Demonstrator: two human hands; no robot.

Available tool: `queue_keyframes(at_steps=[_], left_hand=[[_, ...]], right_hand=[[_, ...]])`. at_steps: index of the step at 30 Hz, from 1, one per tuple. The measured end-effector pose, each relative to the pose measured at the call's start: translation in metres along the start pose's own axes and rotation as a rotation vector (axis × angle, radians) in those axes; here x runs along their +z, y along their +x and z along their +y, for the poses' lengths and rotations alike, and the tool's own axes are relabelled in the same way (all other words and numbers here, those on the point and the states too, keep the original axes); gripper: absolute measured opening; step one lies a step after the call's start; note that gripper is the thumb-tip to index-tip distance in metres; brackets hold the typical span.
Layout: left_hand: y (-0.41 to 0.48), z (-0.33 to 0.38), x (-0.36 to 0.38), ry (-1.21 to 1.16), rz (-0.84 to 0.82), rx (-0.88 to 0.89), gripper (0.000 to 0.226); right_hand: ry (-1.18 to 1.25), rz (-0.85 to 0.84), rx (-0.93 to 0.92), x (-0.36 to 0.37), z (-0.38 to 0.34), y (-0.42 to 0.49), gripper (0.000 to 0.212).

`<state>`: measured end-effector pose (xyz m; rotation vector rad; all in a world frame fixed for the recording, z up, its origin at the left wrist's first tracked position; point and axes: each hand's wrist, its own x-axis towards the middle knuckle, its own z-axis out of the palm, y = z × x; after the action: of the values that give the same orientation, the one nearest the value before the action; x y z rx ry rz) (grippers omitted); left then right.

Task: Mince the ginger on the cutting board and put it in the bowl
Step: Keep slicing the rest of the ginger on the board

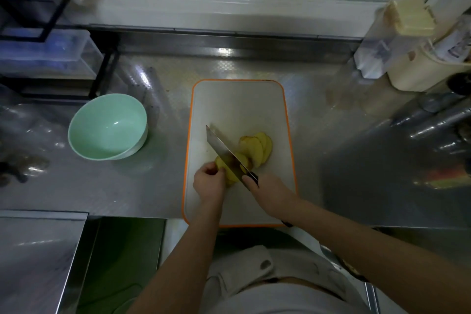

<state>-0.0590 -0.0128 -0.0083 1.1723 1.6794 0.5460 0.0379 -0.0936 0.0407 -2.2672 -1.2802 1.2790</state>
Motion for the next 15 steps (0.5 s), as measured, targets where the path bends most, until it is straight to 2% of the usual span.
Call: queue_keyframes(at_steps=[4,15], left_hand=[[0.001,-0.001,-0.001,-0.010,-0.009,0.014,0.010],[0.009,-0.009,0.000,-0.015,-0.039,0.072,0.009]], right_hand=[[0.066,0.016,0.013,0.003,0.000,-0.001,0.037],[-0.056,-0.025,0.070,0.014,0.000,0.008,0.034]])
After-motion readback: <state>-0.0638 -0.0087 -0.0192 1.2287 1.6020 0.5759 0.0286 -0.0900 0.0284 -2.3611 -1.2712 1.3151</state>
